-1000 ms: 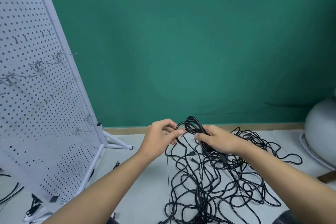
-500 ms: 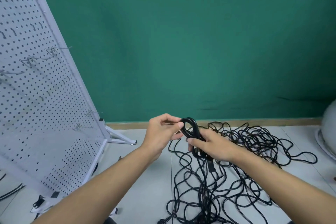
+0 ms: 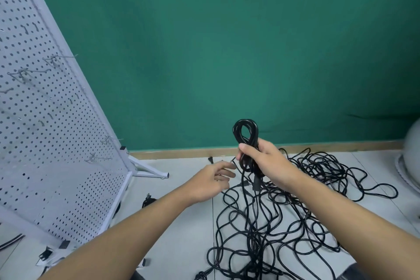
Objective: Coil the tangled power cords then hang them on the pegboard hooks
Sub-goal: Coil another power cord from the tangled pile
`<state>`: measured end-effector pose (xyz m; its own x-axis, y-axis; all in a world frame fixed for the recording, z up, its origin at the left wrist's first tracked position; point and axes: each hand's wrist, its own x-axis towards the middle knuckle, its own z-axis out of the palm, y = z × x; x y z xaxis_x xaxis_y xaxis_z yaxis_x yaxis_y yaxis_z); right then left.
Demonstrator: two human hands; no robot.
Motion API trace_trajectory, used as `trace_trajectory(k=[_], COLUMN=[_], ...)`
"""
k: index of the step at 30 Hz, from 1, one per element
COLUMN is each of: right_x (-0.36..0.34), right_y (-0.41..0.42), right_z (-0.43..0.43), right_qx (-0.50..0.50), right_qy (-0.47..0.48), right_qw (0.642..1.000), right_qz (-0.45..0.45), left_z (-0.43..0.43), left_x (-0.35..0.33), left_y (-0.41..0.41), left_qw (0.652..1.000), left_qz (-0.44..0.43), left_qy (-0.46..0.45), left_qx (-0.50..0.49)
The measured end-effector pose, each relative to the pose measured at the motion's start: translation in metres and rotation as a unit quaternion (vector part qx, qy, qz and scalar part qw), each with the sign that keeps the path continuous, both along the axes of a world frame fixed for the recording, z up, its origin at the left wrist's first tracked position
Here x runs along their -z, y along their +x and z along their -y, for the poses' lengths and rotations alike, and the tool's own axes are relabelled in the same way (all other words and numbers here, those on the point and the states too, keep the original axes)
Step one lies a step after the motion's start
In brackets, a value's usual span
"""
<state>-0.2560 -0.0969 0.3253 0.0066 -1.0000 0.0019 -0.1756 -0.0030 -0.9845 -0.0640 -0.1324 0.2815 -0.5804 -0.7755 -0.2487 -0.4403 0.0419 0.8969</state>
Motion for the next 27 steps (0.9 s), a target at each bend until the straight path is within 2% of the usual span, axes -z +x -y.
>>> trace_trajectory(k=[3, 6, 9, 11, 13, 17, 24, 27], right_x=[-0.005, -0.006, -0.004, -0.001, 0.002, -0.002, -0.005, -0.007], right_y=[0.001, 0.001, -0.006, -0.012, -0.016, -0.018, -0.016, -0.018], right_z=[0.001, 0.003, 0.004, 0.005, 0.003, -0.003, -0.013, -0.016], right_qx=[0.018, 0.044, 0.100, 0.116, 0.100, -0.002, -0.139, -0.174], right_qy=[-0.003, -0.010, -0.012, -0.001, 0.025, 0.096, 0.147, 0.160], right_qw=[0.997, 0.994, 0.993, 0.993, 0.989, 0.974, 0.971, 0.963], right_qz=[0.076, 0.101, 0.055, -0.029, -0.105, -0.204, -0.129, -0.130], left_z=[-0.007, -0.010, -0.009, -0.006, -0.002, 0.000, 0.000, -0.004], left_x=[0.006, 0.007, 0.006, 0.006, 0.004, -0.008, -0.018, -0.022], left_y=[-0.006, -0.011, -0.008, -0.001, 0.004, 0.007, 0.013, 0.010], left_qw=[0.999, 0.998, 0.997, 0.997, 0.982, 0.938, 0.873, 0.879], left_qz=[-0.005, -0.018, 0.003, 0.057, 0.100, 0.104, 0.052, 0.006], left_qy=[0.003, 0.018, 0.050, -0.021, -0.155, -0.321, -0.473, -0.464], left_qx=[0.053, 0.065, 0.052, 0.038, 0.034, 0.080, 0.106, 0.108])
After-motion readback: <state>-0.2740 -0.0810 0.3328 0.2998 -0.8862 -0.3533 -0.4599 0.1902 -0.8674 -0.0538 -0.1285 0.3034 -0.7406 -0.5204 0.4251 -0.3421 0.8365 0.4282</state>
